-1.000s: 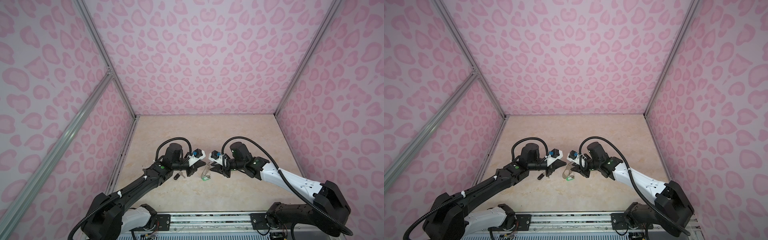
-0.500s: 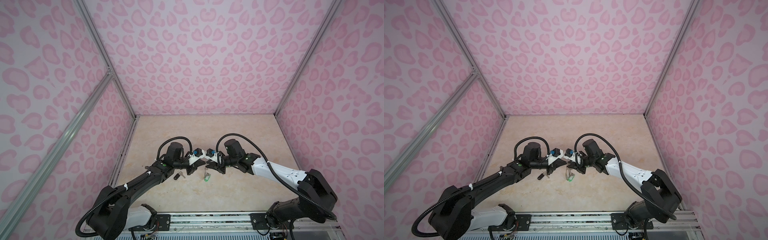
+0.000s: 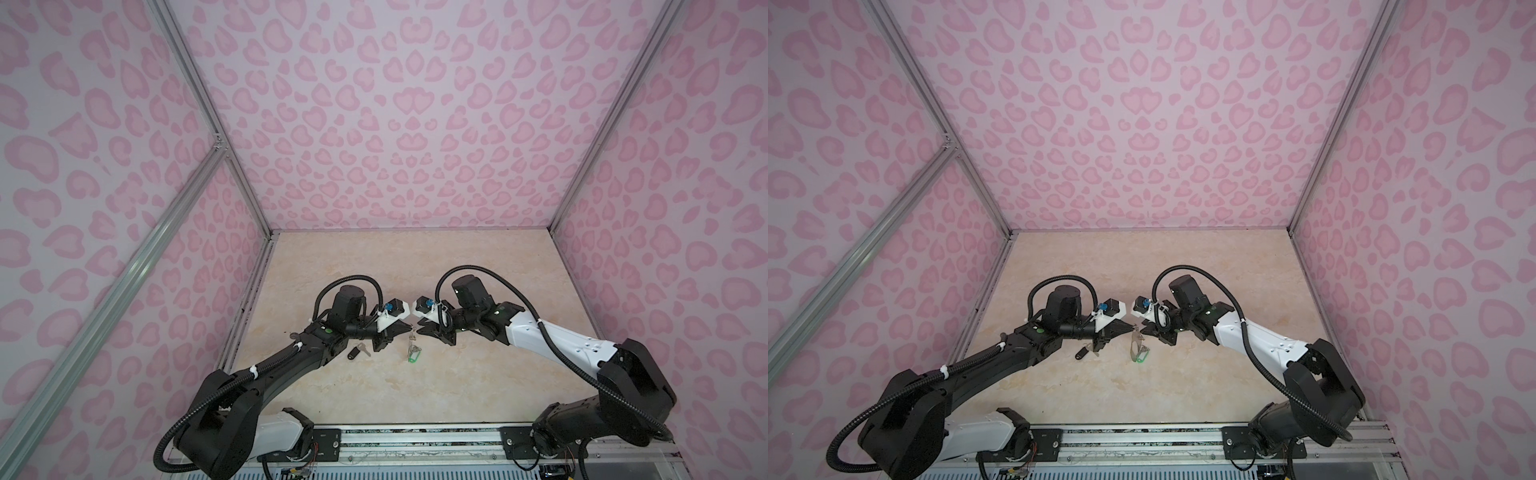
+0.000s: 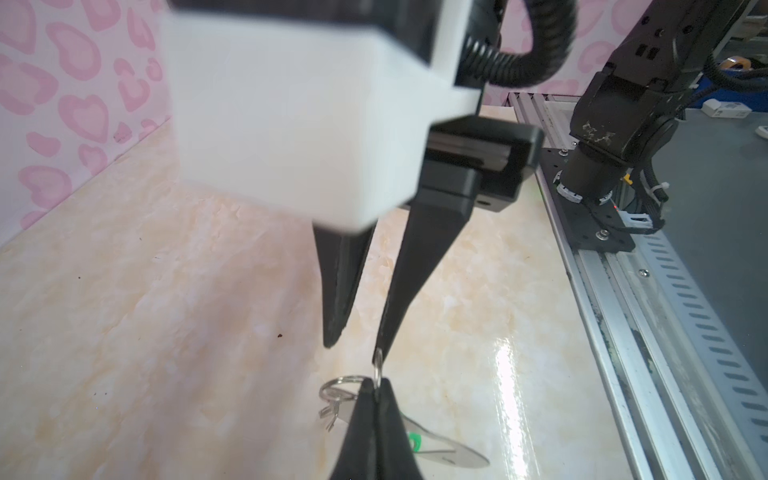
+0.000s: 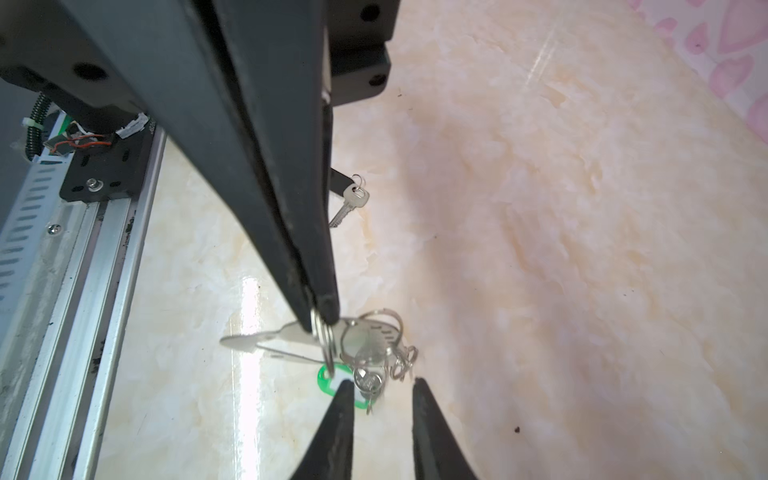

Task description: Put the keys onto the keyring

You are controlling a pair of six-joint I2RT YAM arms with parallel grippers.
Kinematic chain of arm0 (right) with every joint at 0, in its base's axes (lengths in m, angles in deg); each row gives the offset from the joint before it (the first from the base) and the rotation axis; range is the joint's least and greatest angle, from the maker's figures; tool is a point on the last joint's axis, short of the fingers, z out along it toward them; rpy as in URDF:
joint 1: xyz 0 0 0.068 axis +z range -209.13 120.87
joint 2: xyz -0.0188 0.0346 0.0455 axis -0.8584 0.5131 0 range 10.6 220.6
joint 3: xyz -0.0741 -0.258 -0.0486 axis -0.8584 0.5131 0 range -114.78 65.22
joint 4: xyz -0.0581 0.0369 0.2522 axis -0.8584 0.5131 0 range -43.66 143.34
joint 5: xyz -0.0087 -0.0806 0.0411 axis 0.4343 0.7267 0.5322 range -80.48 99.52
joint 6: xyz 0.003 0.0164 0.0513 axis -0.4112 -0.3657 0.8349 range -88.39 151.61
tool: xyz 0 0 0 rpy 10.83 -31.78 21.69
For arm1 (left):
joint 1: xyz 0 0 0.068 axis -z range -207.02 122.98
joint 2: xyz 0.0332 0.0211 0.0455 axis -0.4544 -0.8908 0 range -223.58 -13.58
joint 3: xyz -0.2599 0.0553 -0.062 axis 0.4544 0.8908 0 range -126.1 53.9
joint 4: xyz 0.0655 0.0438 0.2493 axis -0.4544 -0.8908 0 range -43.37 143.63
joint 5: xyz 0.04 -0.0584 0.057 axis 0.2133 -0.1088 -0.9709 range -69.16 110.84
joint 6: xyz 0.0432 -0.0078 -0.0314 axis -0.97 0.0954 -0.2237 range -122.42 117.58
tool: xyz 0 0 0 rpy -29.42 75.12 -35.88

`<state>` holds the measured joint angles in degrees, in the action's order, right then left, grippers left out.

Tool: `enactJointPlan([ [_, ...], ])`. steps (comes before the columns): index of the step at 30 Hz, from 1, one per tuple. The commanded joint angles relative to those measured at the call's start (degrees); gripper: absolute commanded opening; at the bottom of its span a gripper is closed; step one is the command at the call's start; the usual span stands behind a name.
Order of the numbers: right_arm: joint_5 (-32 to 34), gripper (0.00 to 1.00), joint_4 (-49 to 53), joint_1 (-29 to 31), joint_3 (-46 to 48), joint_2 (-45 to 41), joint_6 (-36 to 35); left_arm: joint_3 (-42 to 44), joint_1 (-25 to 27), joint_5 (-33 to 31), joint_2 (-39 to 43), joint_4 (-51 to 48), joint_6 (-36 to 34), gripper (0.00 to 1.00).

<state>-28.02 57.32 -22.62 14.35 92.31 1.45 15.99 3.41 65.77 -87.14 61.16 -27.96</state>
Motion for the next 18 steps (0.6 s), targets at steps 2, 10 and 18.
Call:
enactJointPlan([
  [2, -1.78, 0.27, -0.43, -0.45, 3.78, -3.99, 2.14, 0.62, -0.29, 1.72, 0.85, 1.01, 0.47, 0.03],
  [10, -8.30, 0.22, -17.14, 0.48, 11.66, -7.72, 13.78, 0.51, -0.46, 3.97, 2.42, 2.99, 1.95, 0.03],
  [18, -10.80, 0.18, -16.25, 0.64, 9.71, -9.63, 15.83, 0.53, -0.47, 5.46, 4.73, 9.23, 7.77, 0.03],
])
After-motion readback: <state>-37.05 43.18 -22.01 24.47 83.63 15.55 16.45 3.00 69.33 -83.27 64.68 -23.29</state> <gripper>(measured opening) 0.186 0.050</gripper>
